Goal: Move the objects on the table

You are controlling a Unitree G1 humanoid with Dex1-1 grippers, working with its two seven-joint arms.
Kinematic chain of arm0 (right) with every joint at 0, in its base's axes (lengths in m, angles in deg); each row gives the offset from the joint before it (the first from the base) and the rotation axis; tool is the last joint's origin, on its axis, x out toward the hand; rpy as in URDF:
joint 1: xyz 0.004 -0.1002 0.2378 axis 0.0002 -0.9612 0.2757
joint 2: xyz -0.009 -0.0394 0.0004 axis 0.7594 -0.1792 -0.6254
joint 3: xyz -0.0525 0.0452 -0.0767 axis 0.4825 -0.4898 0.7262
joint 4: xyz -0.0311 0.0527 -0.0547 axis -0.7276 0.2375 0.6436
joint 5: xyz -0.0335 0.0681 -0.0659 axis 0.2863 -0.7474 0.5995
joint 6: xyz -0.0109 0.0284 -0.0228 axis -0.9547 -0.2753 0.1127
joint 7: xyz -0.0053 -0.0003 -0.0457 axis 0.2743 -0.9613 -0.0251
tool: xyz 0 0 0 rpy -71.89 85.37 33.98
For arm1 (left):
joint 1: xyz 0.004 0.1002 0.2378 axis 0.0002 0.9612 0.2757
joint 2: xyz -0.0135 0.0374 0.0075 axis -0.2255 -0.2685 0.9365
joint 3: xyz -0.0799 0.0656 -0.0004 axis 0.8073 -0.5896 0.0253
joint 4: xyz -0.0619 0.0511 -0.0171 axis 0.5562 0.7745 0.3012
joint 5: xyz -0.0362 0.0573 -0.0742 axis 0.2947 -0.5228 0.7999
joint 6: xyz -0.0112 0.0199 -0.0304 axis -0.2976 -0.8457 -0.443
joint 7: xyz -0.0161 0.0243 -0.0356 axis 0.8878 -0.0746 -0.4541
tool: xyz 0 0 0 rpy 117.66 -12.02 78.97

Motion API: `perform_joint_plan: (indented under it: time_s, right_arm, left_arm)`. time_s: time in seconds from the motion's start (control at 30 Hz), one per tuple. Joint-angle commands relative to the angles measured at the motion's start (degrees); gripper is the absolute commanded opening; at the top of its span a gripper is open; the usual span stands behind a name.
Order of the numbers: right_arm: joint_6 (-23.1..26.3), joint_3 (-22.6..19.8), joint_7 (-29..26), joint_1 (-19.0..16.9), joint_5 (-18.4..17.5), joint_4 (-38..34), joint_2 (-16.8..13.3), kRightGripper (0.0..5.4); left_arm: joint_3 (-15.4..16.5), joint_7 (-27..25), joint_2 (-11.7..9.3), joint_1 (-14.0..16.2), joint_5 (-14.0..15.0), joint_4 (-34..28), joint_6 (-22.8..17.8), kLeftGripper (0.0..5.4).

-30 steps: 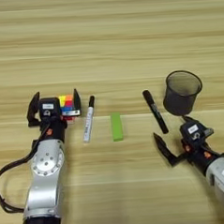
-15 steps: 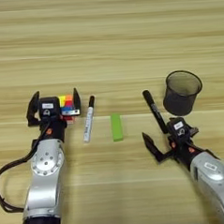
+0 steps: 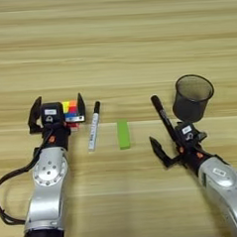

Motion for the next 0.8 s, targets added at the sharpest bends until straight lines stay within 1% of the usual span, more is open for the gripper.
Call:
perform_joint_plan:
  time_s: [0.03,0.3,0.53,0.57,0.63,0.77,0.8]
  right_arm:
    - [1.08,-0.35,1.01,-0.48,0.99,2.00,-0.38,4.55]
    - [0.71,-0.58,1.33,-0.29,0.86,2.43,-0.39,3.79]
    - [0.72,-0.79,1.60,-0.15,0.61,2.74,-0.31,2.97]
    - [0.70,-0.82,1.63,-0.14,0.61,2.74,-0.32,2.93]
    - [0.63,-0.90,1.67,-0.10,0.61,2.80,-0.33,2.65]
    - [0.49,-0.99,1.67,-0.09,0.62,2.82,-0.38,2.28]
    - [0.47,-1.01,1.68,-0.09,0.62,2.83,-0.38,2.10]
  left_arm:
    - [-0.22,0.11,0.09,0.19,-0.44,-0.56,-0.87,5.40]
    - [-0.26,0.22,0.11,0.21,-0.55,-0.52,-0.87,5.40]
    - [-0.19,0.20,0.05,0.18,-0.50,-0.45,-0.80,5.40]
    - [-0.19,0.20,0.05,0.20,-0.50,-0.45,-0.78,5.40]
    - [-0.18,0.20,0.06,0.21,-0.49,-0.45,-0.76,5.40]
    - [-0.22,0.19,0.07,0.24,-0.51,-0.51,-0.69,5.40]
    - [-0.22,0.19,0.08,0.24,-0.51,-0.52,-0.66,5.40]
